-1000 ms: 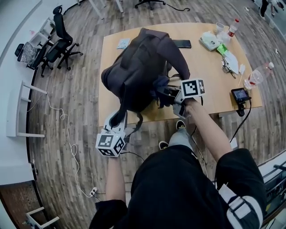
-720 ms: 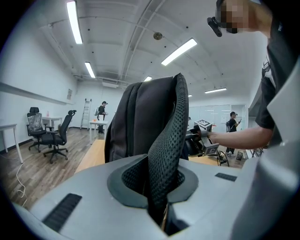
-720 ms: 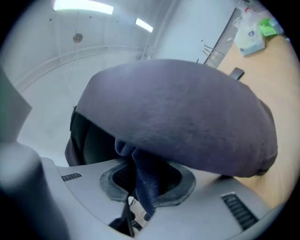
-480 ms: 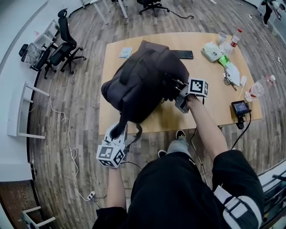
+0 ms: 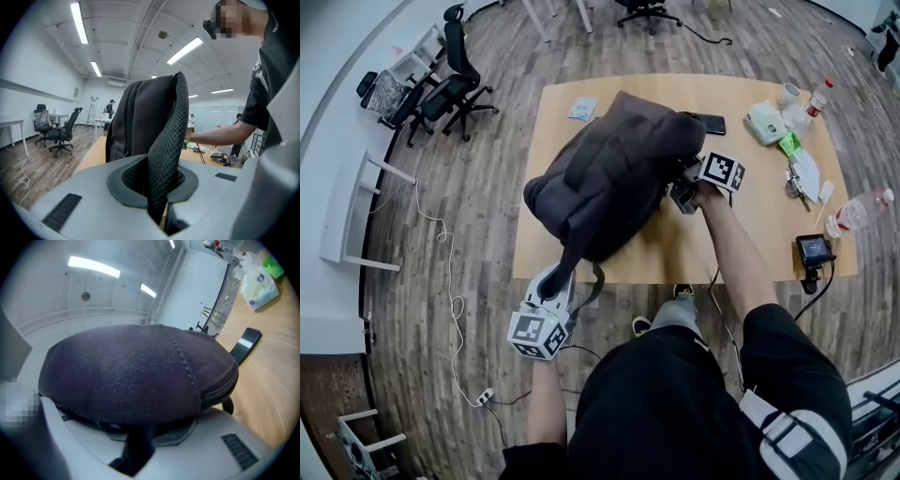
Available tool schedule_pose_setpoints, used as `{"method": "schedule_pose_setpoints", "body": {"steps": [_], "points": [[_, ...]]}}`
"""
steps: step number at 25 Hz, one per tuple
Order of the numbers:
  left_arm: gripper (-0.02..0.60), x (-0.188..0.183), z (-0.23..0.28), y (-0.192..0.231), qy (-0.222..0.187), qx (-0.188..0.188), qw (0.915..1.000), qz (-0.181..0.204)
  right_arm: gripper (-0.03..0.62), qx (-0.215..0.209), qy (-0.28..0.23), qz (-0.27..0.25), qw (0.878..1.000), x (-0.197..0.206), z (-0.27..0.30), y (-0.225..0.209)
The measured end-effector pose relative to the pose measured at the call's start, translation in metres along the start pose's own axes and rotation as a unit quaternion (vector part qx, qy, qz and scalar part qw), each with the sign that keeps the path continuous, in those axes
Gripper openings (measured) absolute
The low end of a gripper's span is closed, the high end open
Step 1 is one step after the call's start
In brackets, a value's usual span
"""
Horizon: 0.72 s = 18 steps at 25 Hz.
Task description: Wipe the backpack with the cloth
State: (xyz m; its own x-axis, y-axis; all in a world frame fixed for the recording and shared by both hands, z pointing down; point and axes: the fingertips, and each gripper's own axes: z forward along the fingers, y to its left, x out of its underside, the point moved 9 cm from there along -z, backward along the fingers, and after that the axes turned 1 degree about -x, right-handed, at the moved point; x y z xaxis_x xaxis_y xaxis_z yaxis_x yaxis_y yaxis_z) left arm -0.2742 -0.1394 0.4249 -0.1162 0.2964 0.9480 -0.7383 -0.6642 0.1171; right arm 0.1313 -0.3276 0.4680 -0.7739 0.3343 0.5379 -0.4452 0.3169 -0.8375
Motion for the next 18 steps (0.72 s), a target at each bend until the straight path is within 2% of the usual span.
{"method": "schedule_pose_setpoints", "body": {"steps": [4,8,10,18], "points": [[0.051,0.004,0.004,0.001,-0.006,0.006,0.9999,-0.014,0.081,-0.046,-0.033,0.008,0.998,0.012,-0.025,0.014],[0.051,0.008,0.010,0.001,-0.010,0.016,0.9993,-0.032,0.081,-0.076,-0.042,-0.025,0.996,0.038,-0.050,0.046],[0.051,0.009,0.010,0.001,-0.011,0.022,0.9989,-0.040,0.081,-0.090,-0.050,-0.025,0.994,0.058,-0.059,0.063],[0.051,0.010,0.005,-0.001,-0.015,0.033,0.9983,-0.046,0.081,-0.068,-0.099,0.011,0.993,0.146,-0.085,0.110]]}}
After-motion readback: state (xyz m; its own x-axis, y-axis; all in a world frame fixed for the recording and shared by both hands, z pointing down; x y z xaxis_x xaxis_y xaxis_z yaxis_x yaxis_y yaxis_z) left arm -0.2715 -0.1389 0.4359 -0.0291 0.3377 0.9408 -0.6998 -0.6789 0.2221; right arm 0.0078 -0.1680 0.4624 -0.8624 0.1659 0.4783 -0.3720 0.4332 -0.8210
